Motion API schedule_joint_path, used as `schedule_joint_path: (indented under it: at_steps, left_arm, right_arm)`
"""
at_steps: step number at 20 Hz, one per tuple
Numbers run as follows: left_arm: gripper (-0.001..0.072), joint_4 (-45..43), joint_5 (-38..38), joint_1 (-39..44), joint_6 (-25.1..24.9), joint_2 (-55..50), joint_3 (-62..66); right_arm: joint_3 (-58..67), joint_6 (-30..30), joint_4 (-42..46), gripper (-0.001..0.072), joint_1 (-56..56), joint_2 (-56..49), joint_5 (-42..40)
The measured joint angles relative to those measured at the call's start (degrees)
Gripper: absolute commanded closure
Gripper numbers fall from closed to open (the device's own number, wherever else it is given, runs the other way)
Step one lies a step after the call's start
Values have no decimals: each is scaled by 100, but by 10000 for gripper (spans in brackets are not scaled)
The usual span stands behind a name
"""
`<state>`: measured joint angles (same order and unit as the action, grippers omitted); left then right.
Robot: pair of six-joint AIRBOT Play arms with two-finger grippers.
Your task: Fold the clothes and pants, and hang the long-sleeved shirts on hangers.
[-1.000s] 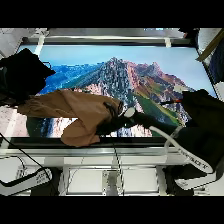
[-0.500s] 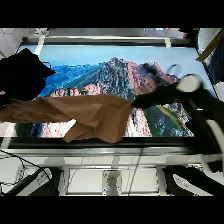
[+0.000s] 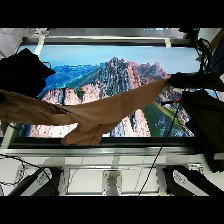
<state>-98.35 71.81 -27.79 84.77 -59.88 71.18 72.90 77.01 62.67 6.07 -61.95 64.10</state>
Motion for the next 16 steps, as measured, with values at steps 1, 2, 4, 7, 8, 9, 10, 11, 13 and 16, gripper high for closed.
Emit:
schedule_joint_path:
  at_steps: [1,2,4,7,8,9,10,11,13,16]
  left_arm:
    - [688,155,-155,2,15,0,-9]
    - [688,286,-326,2,17,0,-20]
    - [689,503,-728,0,31,-17,-39]
    - [688,610,-1187,-4,35,-48,-61]
    - [689,645,-1327,-4,37,-55,-70]
    - [688,695,-1462,-4,46,-68,-72]
    - [688,769,-1569,-4,59,-101,-76]
    - [688,855,-1633,4,59,-149,-96]
    - [688,979,-1731,68,74,-313,-190]
    - [689,1045,-1786,201,76,-638,-387]
  right_arm:
    - [15,2,-136,697,39,-192,-223]
    - [50,4,-234,697,66,-402,-407]
    - [273,9,-402,697,107,-879,-769]
    - [1001,13,-511,698,166,-1611,-1128]
    - [1298,17,-527,697,179,-1823,-1211]
    - [1602,24,-538,697,190,-2039,-1283]
    - [1858,37,-549,697,195,-2218,-1333]
    - [2083,79,-557,697,192,-2409,-1394]
    - [2356,232,-562,467,162,-2743,-1410]
    - [2542,455,-570,118,79,-3195,-1054]
